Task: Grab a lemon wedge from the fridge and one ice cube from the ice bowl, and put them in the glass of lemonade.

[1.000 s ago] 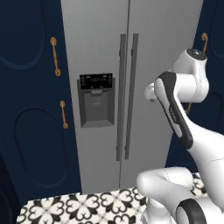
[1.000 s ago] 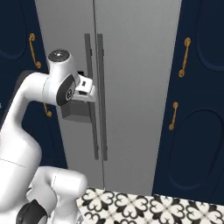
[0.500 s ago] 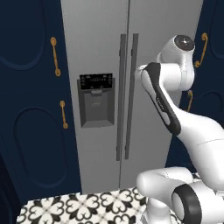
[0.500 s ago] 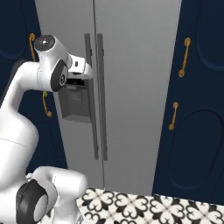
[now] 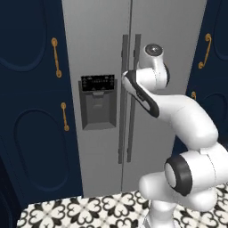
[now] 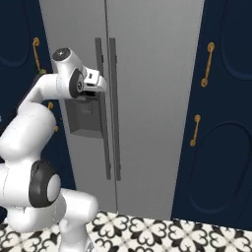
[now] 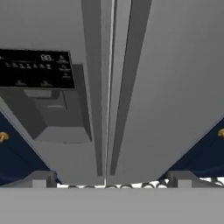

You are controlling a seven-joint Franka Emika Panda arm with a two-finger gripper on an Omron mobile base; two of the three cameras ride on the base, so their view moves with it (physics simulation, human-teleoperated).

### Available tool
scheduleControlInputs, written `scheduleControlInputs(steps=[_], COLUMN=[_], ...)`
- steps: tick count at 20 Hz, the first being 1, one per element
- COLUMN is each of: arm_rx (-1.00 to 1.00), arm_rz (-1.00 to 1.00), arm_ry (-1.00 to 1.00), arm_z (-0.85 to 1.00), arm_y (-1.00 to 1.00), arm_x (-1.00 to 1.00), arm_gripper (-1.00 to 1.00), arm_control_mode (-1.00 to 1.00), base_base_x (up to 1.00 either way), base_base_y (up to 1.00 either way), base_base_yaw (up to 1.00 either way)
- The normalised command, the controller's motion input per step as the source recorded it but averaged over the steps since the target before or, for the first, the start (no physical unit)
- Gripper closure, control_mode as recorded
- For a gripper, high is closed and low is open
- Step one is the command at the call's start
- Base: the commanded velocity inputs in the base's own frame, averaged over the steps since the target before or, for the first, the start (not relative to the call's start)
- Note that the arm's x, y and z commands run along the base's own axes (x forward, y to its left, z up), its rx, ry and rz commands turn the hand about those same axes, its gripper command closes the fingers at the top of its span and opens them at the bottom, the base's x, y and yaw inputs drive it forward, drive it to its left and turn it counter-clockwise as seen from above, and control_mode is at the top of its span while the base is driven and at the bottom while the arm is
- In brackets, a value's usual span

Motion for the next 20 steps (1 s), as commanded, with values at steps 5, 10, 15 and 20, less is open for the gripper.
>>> scheduleControlInputs(steps=[5, 10, 15, 20], arm_rx=[0.06, 0.0, 0.0, 0.01], arm_rz=[0.0, 0.0, 0.0, 0.0], arm_ry=[0.1, 0.02, -0.01, -0.12], arm_z=[-0.04, -0.03, -0.41, -0.42], arm_y=[-0.5, -0.17, 0.07, 0.0], arm_x=[0.94, 0.49, 0.28, 0.38], arm_gripper=[-1.0, -1.0, -1.0, -1.0], arm_control_mode=[-1.0, -1.0, -1.0, -1.0], base_base_x=[0.0, 0.0, 0.0, 0.0], base_base_y=[0.0, 0.0, 0.0, 0.0], base_base_yaw=[0.0, 0.0, 0.0, 0.0])
